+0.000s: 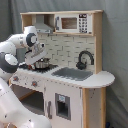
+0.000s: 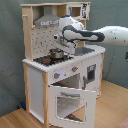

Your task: Play with the kitchen

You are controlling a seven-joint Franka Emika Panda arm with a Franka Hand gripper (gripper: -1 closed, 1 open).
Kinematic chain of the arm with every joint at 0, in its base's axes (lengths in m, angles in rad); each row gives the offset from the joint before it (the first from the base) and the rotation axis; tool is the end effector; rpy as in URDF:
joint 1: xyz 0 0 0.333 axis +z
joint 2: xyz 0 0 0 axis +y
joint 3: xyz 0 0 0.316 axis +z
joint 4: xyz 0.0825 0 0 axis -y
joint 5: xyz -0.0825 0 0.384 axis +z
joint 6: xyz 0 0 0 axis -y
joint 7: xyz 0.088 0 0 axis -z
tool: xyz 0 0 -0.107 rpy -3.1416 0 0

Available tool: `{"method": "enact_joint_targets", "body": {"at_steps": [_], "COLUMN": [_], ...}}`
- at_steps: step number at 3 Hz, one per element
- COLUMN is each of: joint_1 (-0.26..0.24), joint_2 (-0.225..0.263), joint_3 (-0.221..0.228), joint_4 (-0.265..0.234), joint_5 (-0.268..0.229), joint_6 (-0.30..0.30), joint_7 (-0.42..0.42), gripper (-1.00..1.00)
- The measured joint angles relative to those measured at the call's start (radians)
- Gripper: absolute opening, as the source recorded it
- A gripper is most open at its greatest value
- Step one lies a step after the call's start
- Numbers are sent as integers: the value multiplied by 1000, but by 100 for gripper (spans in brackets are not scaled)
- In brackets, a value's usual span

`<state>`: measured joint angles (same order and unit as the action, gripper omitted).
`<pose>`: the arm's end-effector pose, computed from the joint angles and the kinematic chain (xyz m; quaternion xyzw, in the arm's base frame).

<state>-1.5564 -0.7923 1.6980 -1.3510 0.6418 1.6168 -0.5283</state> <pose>0.5299 0.3984 0.5350 0.9199 0.3816 0.0452 0.0789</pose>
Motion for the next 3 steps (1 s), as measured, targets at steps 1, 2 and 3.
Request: {"method": "enact_joint_targets", "body": {"at_steps": [1,2,3], "joint_1": [-3,-4,-4], "joint_2": [0,0,1], "joint_3": [0,0,-9], "joint_4": [3,3,16], "joint_5": [0,0,-2], "joint_6": [-7,-11,-99], "joint_7": [-2,-2,-8], "gripper": [100,-100,-100]}}
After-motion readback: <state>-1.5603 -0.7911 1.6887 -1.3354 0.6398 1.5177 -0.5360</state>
